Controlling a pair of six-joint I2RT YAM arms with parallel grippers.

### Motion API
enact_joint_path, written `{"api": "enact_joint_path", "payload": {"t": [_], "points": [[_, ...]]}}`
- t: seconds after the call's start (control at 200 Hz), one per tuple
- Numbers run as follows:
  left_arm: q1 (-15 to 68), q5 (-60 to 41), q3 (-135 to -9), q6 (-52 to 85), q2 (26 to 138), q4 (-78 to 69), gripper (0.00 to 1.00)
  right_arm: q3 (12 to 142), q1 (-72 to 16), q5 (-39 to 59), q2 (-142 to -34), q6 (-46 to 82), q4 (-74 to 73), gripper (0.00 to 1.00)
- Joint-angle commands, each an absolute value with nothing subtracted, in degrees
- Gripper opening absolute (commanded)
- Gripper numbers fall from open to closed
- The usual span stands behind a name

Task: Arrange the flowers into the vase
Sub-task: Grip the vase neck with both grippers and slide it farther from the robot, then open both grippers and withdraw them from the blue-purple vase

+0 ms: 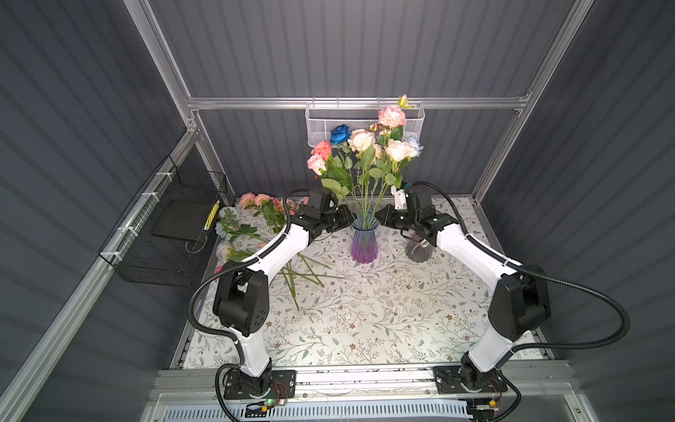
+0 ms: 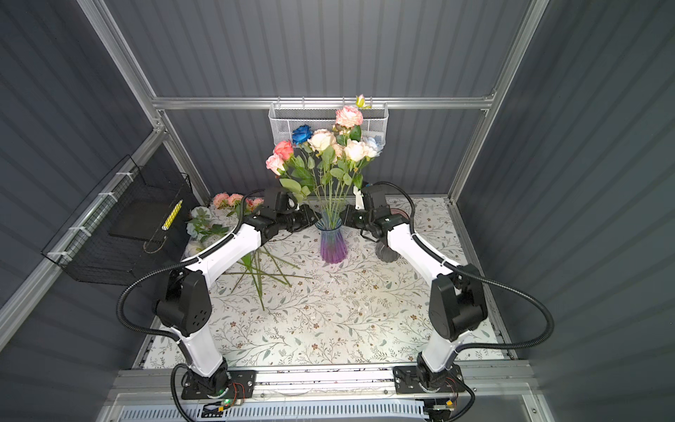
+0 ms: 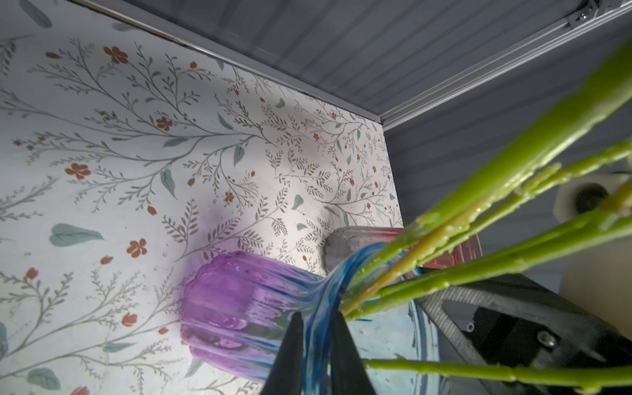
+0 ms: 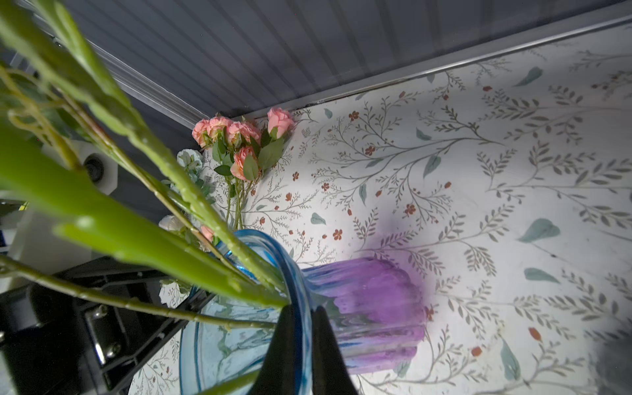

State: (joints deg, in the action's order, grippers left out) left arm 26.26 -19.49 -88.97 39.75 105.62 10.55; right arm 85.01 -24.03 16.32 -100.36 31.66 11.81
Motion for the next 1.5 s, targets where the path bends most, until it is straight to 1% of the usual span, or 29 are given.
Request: {"api": "enact_joint_path", "payload": {"t": [0.0,0.18,0.32,0.365,0.475,0.49,0.535,0.65,0.78,0.925,1.08,1.155,1.326,1.356,1.496], "points": [[23.98,-19.33,-93.93,38.85,107.83,9.31,0.03,90.57,-24.26,21.88,-103.14,30.15,11.51,0.07],[22.94,-19.34,-99.36,38.41,111.26,10.96,0.04,95.11,-23.64,22.71,-106.67,30.58,11.67,0.08],[22.94,-19.52,-101.82,38.23,113.02,11.92,0.05,95.10,-23.16,23.50,-107.74,31.86,9.90,0.10],[22.94,-19.60,-102.00,38.28,113.32,12.10,0.07,94.79,-22.96,23.65,-108.02,32.37,9.52,0.11],[22.94,-19.34,-101.05,38.36,112.69,12.31,0.14,92.51,-22.77,23.45,-107.00,33.70,7.67,0.23],[22.94,-17.61,-100.92,38.40,112.51,12.26,0.15,92.20,-22.75,23.39,-106.87,33.83,7.46,0.24],[22.94,-16.91,-100.45,38.45,112.04,12.13,0.18,91.53,-22.60,23.34,-106.47,34.16,6.93,0.29],[22.94,-15.99,-99.46,38.67,110.58,11.64,0.29,89.52,-21.51,23.85,-104.81,35.55,5.37,0.36],[22.94,-15.56,-98.76,38.80,109.42,11.28,0.31,86.57,-19.85,24.37,-102.52,37.79,3.52,0.39],[22.94,-14.61,-97.08,39.22,107.91,11.38,0.38,83.76,-18.99,24.09,-100.23,38.64,2.69,0.50],[22.85,-10.29,-95.01,38.75,105.10,13.37,0.39,82.00,-18.80,22.08,-97.53,37.89,4.59,0.55],[22.63,-8.41,-93.31,38.94,103.30,14.07,0.41,80.12,-18.72,20.69,-95.74,37.84,5.52,0.55],[22.33,-5.49,-87.82,38.91,97.87,13.97,0.50,74.90,-18.01,19.86,-90.33,38.10,6.06,0.59],[22.28,-5.43,-86.93,38.75,97.00,13.97,0.51,74.23,-17.97,17.79,-89.44,37.97,6.36,0.60],[22.07,-4.60,-81.61,38.81,91.67,13.10,0.56,70.77,-17.93,18.56,-83.68,37.62,7.61,0.62]]}}
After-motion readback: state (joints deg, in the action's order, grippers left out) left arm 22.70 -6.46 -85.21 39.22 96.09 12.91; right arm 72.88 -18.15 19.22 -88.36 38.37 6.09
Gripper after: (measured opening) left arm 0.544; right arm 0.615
